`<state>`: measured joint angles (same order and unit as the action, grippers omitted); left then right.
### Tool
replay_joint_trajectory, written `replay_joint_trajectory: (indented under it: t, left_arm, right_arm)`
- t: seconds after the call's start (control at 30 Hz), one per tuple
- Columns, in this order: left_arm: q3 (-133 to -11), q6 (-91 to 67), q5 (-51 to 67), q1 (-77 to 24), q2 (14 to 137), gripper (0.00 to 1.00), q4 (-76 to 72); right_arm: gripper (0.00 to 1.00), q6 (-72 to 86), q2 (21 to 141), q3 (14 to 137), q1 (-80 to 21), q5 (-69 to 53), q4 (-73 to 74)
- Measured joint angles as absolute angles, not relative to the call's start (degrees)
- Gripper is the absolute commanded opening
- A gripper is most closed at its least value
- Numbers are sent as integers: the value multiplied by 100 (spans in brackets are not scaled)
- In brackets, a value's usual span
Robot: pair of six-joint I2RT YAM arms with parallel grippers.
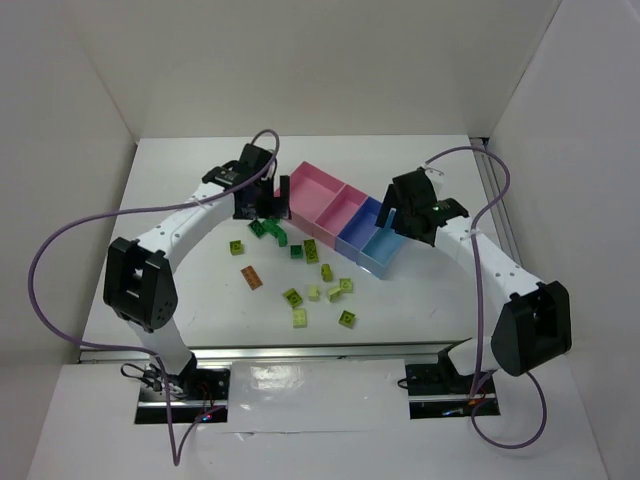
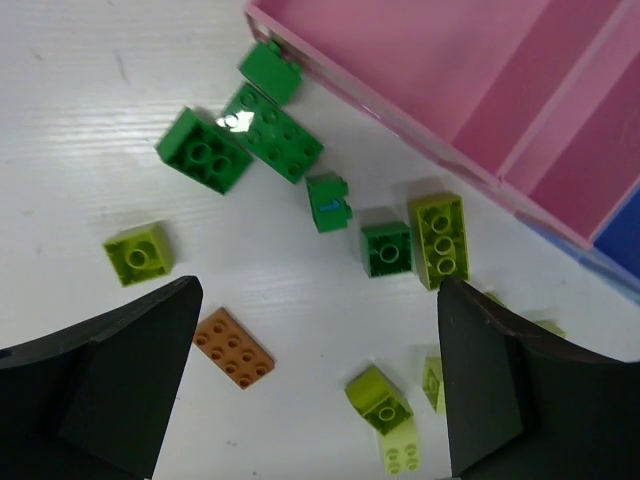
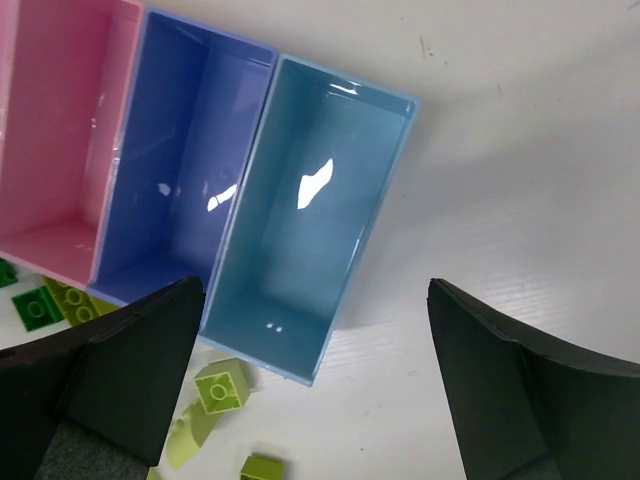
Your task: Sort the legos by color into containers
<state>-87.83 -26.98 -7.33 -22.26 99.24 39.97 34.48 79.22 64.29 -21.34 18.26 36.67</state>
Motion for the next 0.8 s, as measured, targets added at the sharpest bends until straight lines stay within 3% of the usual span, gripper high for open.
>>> replay_joint_trajectory:
  t: [0.13,0.5,0.8]
  left_arm:
    - [-8311,-2746,-714,-2576,9793,93,3804]
    - [-7008,-3489,-963,-3398,9008,87,3590]
    - [-6525,-4130,-1048,-3806,9192,80,3385]
  right_arm:
    - [100,3472,7920,6361,-2134,1962,3691]
    - [100,3524,7102,5927,-2134,2246,3684]
    - [100,3621,6751,5583,-2134,2364,3658]
